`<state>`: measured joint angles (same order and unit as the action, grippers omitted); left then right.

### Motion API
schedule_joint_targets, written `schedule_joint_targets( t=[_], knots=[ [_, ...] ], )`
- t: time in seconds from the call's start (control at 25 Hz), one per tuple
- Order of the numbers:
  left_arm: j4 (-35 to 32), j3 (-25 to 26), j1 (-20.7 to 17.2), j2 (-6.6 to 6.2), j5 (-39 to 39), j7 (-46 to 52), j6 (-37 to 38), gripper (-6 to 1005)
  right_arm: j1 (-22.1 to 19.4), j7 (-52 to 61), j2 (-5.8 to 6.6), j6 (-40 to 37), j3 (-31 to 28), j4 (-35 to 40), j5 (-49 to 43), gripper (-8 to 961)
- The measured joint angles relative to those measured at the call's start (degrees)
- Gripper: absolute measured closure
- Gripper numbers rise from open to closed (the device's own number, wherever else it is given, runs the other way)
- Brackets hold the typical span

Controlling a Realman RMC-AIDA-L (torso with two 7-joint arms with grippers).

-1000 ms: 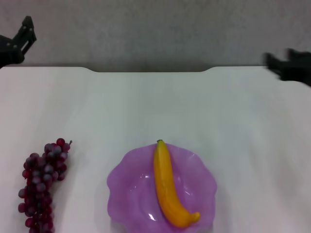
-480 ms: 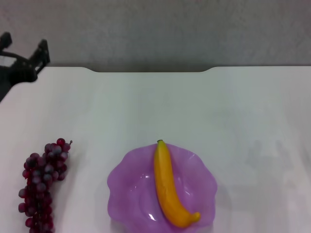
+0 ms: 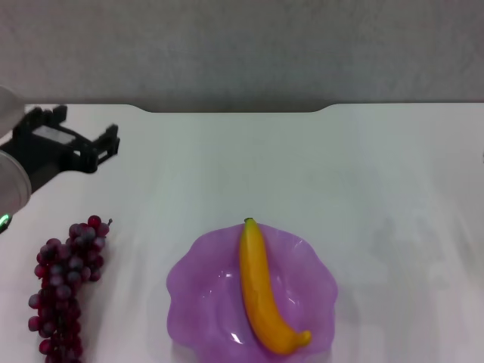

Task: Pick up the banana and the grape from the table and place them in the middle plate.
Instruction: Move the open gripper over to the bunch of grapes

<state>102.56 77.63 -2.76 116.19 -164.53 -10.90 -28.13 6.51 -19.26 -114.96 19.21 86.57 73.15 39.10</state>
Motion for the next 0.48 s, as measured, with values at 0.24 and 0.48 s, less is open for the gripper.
schedule_joint_targets(
  t=[0.24, 0.48],
  knots=[
    [-0.1, 3.4, 4.5, 0.03, 0.5, 2.4, -10.7, 295, 1.4, 0.0, -0.01, 0.7, 1.1, -1.3, 0.1, 398],
    [-1.2, 7.3, 8.0, 0.07, 0.4, 3.8, -19.1, 296, 2.2, 0.2, 0.07, 0.7, 1.7, -2.3, 0.2, 398]
  ],
)
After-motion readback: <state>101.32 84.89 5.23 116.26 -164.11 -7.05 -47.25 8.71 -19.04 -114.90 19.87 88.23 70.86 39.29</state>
